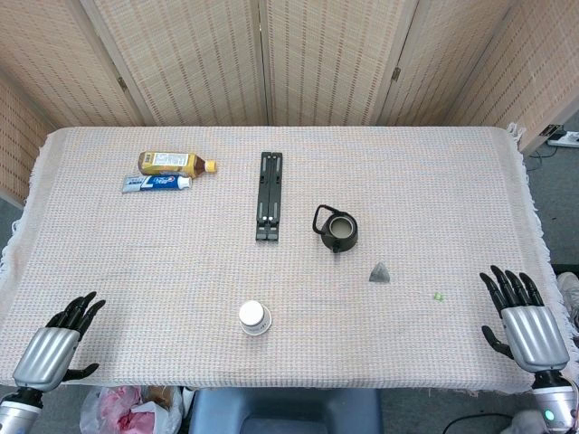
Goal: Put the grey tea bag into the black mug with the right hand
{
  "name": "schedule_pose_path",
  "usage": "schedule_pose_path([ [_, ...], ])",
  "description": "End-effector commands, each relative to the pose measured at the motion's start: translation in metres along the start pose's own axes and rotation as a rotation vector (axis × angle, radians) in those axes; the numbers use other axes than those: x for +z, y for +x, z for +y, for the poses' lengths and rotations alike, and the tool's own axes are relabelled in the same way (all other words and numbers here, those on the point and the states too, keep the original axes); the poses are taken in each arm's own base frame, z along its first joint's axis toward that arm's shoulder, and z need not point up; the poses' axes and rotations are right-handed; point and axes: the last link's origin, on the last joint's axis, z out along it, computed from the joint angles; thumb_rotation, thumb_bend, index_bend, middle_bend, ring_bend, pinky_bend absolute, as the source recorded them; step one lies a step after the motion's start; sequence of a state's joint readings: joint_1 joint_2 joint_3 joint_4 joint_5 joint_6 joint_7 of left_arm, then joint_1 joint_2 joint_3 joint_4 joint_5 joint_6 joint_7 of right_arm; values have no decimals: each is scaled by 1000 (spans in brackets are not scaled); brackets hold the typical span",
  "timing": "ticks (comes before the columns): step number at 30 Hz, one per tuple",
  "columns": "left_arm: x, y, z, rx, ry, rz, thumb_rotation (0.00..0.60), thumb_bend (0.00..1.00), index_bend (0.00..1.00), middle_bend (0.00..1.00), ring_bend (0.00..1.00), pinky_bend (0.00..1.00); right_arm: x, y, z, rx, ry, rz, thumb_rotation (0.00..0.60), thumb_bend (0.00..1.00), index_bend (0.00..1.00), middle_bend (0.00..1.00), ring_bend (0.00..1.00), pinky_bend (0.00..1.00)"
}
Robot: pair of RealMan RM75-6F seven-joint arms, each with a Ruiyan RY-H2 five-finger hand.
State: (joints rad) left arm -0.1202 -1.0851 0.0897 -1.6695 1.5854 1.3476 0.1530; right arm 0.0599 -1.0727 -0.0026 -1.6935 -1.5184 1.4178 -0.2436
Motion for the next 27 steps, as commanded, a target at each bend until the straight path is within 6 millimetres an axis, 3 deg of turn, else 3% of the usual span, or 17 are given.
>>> schedule_pose_path([
  [1, 0, 0, -1, -1, 6, 1, 600, 58, 0, 0, 24, 257, 1, 0, 0, -3, 1, -1, 600, 248, 0, 0, 0, 0],
  [11, 4, -2, 1, 5, 4, -17, 600, 58, 0, 0, 24, 257, 10, -8, -7, 21, 67, -64, 600, 248, 21, 0, 0, 0],
  [16, 3, 2, -2, -12, 6, -3, 600, 58, 0, 0, 24, 257, 31, -16, -18, -34, 120, -83, 600, 281, 281, 0, 0, 0],
  [19, 2, 3, -2, -14, 1, 1, 600, 58, 0, 0, 25, 257, 42, -20, -19, -55, 110, -91, 600, 298, 373, 3, 0, 0],
  [22, -1, 2, 0, -11, -7, -3, 600, 58, 0, 0, 25, 257, 61, -25, -21, -34, 85, -93, 600, 310, 441, 20, 0, 0],
  [27, -1, 2, -2, -20, -3, -1, 600, 58, 0, 0, 24, 257, 72, -36, -21, 0, 58, -90, 600, 316, 467, 32, 0, 0],
])
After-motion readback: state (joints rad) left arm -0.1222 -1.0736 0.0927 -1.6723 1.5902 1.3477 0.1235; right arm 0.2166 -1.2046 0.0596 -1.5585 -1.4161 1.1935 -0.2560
